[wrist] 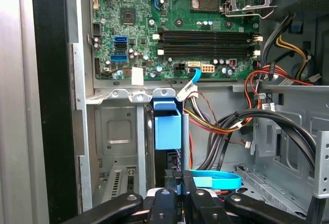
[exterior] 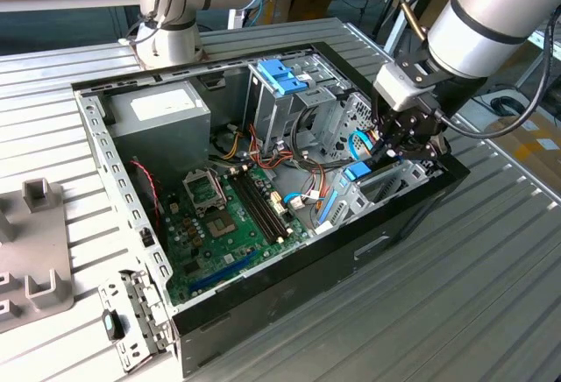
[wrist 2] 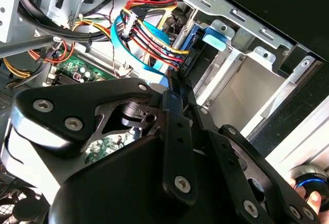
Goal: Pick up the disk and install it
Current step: 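Insert the second disk wire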
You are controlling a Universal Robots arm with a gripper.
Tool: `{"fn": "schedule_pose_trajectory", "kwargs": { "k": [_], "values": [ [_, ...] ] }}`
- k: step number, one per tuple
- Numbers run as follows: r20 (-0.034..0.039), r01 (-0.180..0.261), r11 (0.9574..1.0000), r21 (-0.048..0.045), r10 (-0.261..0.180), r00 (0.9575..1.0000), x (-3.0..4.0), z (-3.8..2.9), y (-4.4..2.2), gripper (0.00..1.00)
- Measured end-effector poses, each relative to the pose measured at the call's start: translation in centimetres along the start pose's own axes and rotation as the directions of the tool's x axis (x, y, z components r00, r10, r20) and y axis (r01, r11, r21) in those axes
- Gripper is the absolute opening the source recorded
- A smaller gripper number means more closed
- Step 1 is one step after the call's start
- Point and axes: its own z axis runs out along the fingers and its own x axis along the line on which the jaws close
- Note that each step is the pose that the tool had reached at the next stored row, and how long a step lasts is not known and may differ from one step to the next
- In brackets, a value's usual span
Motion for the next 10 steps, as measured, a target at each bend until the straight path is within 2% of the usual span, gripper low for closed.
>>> {"fn": "schedule_pose_trajectory", "kwargs": {
  "k": [6, 8, 10],
  "values": [
    [0.0011, 0.000, 1.0000, 0.0001, 0.000, 1.0000, 0.02, 0.17, 0.01, 0.16],
    [0.0004, 0.000, 1.0000, 0.0001, 0.000, 1.0000, 0.02, 0.15, 0.01, 0.30],
    [0.0001, 0.000, 1.0000, 0.0000, 0.000, 1.0000, 0.02, 0.14, 0.01, 0.30]
  ]
}}
